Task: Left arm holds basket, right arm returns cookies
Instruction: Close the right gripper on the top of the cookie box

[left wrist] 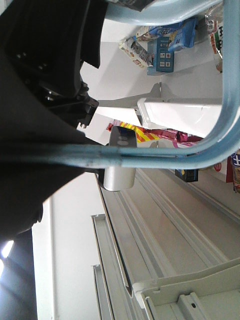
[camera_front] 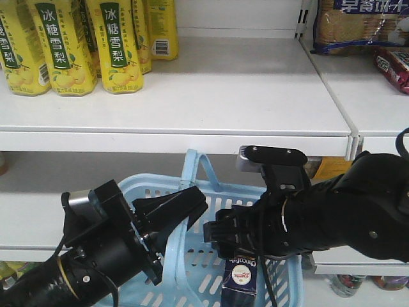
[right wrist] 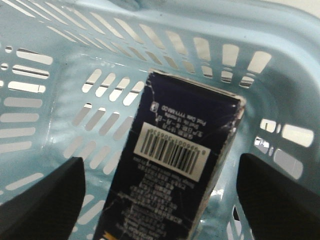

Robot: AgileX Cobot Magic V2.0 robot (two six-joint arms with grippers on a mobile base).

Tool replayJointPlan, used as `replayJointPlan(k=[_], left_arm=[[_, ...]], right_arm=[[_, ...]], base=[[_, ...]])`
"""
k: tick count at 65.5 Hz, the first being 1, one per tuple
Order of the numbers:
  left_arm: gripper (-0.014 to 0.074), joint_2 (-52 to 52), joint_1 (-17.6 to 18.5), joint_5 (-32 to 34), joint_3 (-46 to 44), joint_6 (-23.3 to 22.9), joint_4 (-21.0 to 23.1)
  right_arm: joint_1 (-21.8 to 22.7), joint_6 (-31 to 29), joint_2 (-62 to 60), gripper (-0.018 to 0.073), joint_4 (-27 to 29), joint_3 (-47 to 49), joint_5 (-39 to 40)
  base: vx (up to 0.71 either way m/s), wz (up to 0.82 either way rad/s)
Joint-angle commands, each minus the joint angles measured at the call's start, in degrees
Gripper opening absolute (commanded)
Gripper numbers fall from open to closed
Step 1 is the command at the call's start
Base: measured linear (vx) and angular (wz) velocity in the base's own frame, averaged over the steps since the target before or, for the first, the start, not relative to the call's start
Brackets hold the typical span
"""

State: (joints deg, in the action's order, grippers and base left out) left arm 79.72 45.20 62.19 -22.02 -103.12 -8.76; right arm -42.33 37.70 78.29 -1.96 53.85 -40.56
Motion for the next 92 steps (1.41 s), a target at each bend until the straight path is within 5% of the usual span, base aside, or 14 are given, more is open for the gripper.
replayJointPlan(k=[1,62,74,92], left_arm=[[-0.0003,-1.77,-0.16,16.44,-2.13,0.06,2.25],[-0.0003,-1.77,-0.16,16.44,-2.13,0.06,2.25],[-0.0003,-1.77,-0.16,16.44,-2.13,0.06,2.25],[-0.0003,-1.77,-0.16,16.44,-2.13,0.06,2.25]], right_arm=[[-0.08,-0.65,-1.28,0.0566,-0.99,1.41,1.79],[-0.08,-0.55,4.98,0.0536,-2.32,1.41,3.02],[-0.08,0.08,4.98,0.0379,-2.32,1.41,3.15],[-0.08,-0.02,4.98,-0.0017,-2.32,1.41,2.96]], base=[[0.00,0.00],[0.00,0.00],[0.00,0.00],[0.00,0.00]])
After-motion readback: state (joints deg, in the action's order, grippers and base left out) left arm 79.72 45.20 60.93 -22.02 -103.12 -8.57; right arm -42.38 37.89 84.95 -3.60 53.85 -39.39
